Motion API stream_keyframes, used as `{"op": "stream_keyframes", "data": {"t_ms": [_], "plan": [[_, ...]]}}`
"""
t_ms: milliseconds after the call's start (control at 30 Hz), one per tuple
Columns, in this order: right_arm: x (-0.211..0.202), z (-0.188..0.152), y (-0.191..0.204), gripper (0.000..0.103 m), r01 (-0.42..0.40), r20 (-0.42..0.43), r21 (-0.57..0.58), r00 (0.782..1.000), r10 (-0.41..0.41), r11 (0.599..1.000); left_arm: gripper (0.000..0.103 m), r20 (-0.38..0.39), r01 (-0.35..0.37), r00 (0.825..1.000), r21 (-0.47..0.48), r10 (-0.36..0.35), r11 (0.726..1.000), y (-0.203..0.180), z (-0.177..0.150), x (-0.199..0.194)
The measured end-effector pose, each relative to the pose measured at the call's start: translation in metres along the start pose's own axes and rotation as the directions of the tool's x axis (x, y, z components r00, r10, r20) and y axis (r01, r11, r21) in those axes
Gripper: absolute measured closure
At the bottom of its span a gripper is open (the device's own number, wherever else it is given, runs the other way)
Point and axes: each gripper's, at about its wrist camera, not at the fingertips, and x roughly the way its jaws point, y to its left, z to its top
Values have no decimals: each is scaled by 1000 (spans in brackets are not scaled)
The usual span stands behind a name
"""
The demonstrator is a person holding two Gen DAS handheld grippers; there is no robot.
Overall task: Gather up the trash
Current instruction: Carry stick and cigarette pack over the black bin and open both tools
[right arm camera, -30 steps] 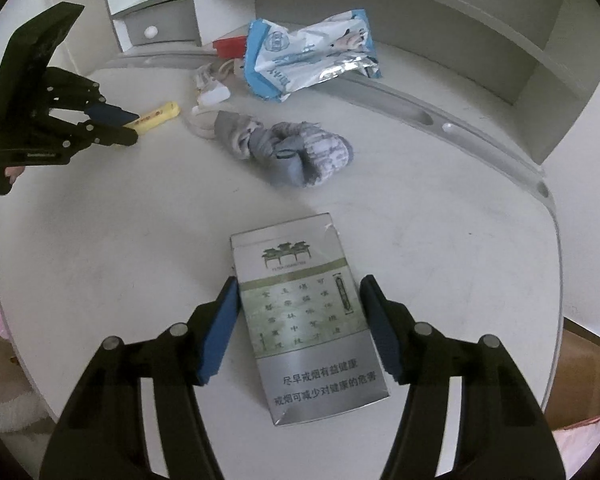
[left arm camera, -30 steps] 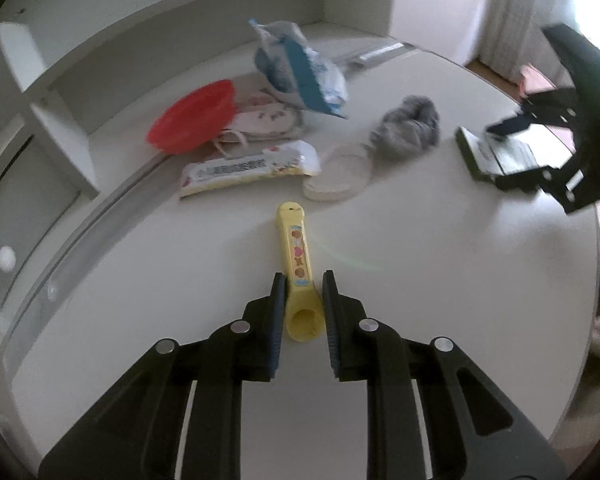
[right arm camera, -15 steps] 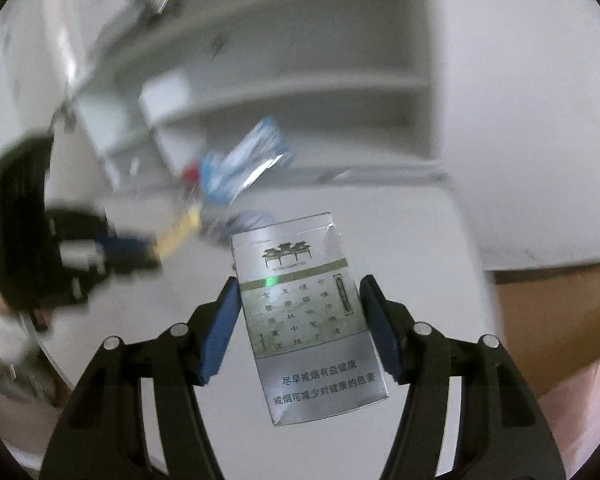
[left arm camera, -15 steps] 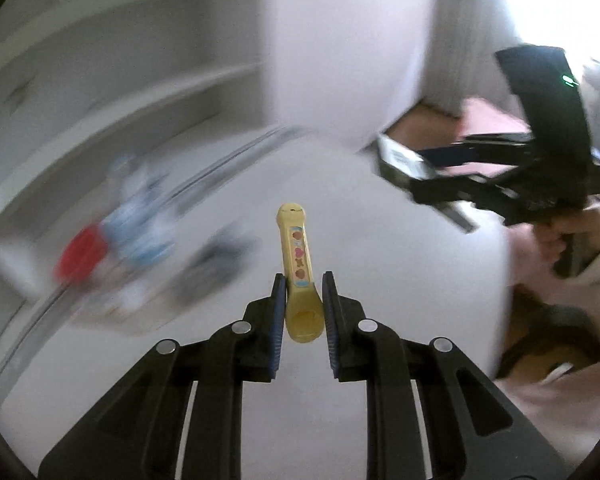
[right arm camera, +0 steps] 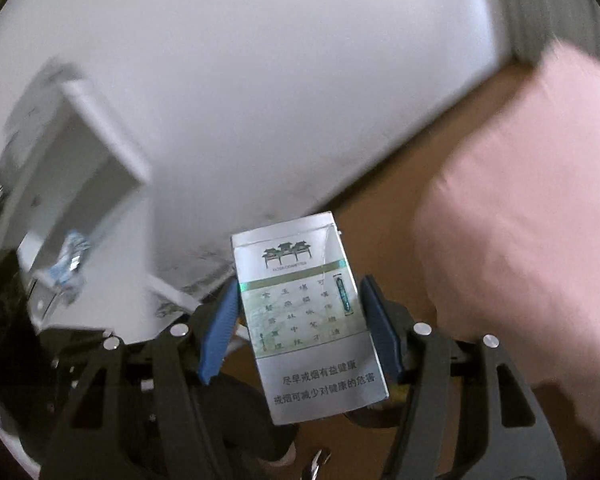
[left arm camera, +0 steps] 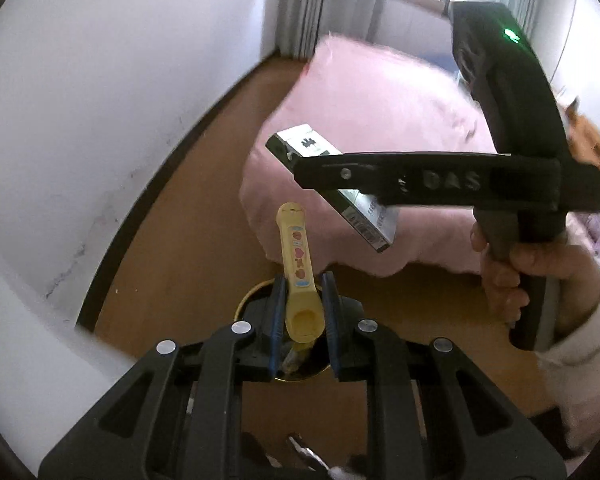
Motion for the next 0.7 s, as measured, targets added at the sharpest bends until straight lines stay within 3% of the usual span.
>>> {"op": "stream_keyframes", "data": {"t_ms": [133,267,367,500,633,700], "plan": [[73,-32,-76,43,50,-173,163,985,-22,985,86,-175,20,984,-16,-23,1000,-3,-13,90],[152,-84,-119,43,107,-365,262,931,-4,959,86,-331,21,942,-122,-61,992,23,-41,172],[186,-115,-137,43,141,-449,295,894,7,945,86,-395,-10,917,-150,-51,989,38,-62,215],[200,-129,-148,43,159,-480,304,877,7,939,86,-445,22,889,-202,-111,979,37,-79,248],[196,-124,-161,43,166,-459,347,888,13,923,85,-417,48,899,-217,-137,975,41,-71,250],[194,-121,-158,42,160,-446,351,895,14,923,78,-395,44,910,-202,-123,978,37,-73,248]]}}
